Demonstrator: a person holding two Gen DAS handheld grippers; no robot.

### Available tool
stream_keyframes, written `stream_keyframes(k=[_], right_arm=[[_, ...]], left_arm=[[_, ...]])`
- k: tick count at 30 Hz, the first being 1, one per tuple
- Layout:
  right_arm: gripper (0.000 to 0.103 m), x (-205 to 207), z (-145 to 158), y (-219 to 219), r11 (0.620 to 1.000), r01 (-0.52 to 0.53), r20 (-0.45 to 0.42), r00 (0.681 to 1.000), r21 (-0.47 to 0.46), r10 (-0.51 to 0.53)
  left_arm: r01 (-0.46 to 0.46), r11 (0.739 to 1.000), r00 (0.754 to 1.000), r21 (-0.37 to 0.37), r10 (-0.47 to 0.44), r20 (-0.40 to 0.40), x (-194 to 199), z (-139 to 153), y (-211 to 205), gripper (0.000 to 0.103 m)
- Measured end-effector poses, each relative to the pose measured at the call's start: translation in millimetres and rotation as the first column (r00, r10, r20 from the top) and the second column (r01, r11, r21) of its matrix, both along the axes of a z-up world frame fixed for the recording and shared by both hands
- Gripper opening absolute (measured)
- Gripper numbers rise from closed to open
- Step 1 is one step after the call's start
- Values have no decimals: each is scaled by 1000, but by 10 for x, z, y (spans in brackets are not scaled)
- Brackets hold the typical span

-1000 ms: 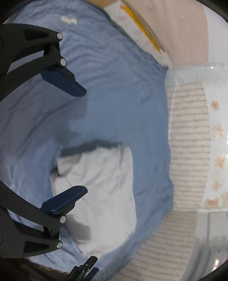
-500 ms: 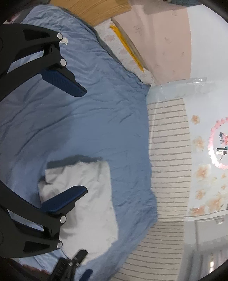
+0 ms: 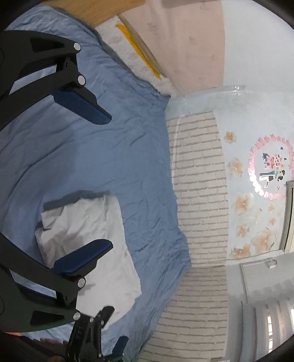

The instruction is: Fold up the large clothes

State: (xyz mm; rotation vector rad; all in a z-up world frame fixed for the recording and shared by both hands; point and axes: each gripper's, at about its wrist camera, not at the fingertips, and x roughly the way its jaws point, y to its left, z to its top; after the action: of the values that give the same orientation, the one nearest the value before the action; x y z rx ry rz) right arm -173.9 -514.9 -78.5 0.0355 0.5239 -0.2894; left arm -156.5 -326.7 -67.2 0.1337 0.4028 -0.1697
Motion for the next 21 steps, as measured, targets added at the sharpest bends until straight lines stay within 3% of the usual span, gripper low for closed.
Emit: stream_keyframes(k=[4, 7, 11, 16, 18, 21], right_arm=[[101, 9, -29, -19, 1000, 6, -9, 1000, -4, -6], [101, 13, -24, -31, 1000, 10, -11, 1000, -8, -10], [101, 5, -10, -3, 999, 17, -6, 1000, -28, -17], [101, 4, -6, 41, 999, 14, -9, 1000, -36, -14], [101, 5, 0, 48, 999, 12, -9, 1000, -34, -12], [101, 4, 20, 71, 999, 5, -8, 1000, -39, -6]], left_arm=[[47, 992, 998, -116, -50, -26, -24, 10, 95, 100], [62, 988, 997, -144, -69, -40, -12, -34, 121, 100], [-10, 998, 1000, -68, 8, -23, -39, -130, 116, 100], [-66, 998, 993, 22, 67, -100, 70, -170, 110, 100], [-104, 994, 990, 31, 107, -95, 99, -140, 137, 100], [-82, 997, 989, -10, 80, -127, 153, -94, 182, 100]])
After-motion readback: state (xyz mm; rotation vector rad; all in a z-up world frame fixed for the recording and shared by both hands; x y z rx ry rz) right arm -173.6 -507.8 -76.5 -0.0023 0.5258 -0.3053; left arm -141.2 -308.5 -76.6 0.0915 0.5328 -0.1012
